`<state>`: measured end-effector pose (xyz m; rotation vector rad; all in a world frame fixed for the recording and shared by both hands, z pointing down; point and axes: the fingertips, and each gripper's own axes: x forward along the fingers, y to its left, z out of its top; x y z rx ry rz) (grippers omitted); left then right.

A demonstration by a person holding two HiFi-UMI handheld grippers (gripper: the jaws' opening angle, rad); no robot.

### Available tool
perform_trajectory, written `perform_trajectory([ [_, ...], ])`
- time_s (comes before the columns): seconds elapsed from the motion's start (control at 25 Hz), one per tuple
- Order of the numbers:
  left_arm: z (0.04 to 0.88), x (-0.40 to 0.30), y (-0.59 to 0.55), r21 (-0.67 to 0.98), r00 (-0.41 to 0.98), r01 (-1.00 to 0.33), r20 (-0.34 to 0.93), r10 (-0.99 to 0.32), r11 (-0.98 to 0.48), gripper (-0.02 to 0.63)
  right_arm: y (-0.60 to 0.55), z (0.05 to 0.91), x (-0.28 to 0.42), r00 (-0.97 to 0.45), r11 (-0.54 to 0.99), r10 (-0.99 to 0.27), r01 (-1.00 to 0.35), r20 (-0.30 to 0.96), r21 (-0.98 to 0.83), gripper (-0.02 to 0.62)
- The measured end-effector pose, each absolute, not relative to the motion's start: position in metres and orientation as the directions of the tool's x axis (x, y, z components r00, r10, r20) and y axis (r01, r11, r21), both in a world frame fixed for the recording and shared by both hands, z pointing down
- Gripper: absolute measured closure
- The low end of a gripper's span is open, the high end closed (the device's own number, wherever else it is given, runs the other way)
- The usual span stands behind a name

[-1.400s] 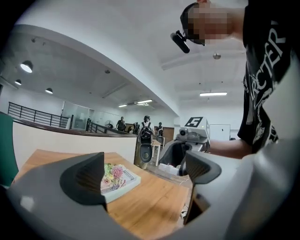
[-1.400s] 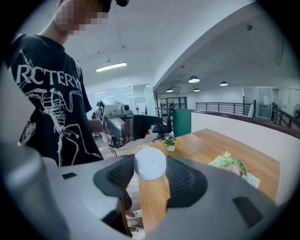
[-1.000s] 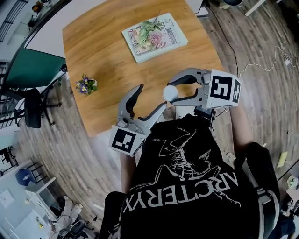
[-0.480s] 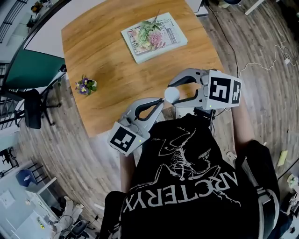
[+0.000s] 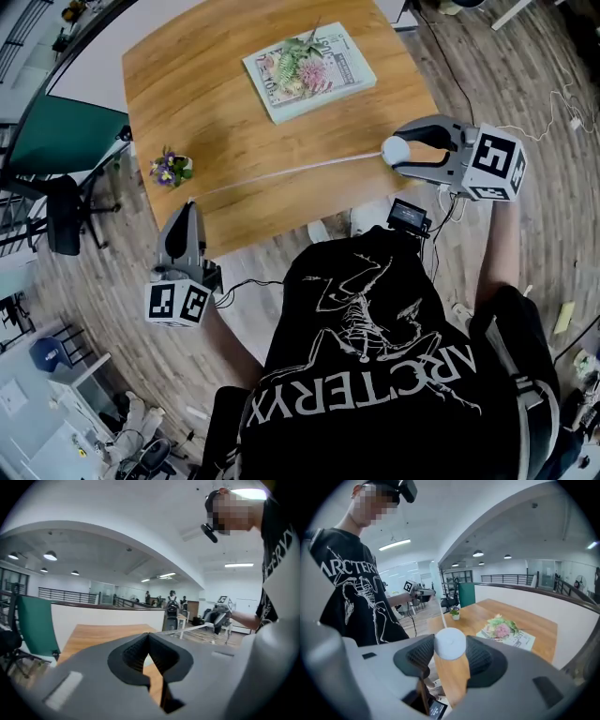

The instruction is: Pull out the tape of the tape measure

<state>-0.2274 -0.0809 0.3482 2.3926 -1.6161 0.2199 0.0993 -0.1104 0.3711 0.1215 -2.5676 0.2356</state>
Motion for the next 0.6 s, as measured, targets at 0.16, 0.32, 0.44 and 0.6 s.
perform_trajectory([
  [0.16,0.35,-0.26,-0.072,0.107,0.294,-0.955,0.264,-0.919,-0.275,0.594,-0.116,0.368,0.113,-0.84,0.973,-0.082,-0.184,0.536,-0.139,0.382],
  [0.32,0.365,-0.246,-0.072,0.102,0.321,-0.947,0.292,-0.901,-0.304,0.592,-0.118,0.382,0.107,-0.822,0.972,-0.078,-0.189,0.564,-0.14,0.382],
  [0.44,0.374,-0.247,-0.071,0.108,0.317,-0.948,0.311,-0.896,-0.298,0.593,-0.121,0.393,0.109,-0.804,0.969,-0.082,-0.203,0.589,-0.141,0.382],
  [0.6,0.385,-0.249,-0.069,0.115,0.317,-0.948,0.337,-0.887,-0.295,0.592,-0.121,0.398,0.108,-0.795,0.97,-0.072,-0.197,0.603,-0.144,0.382],
])
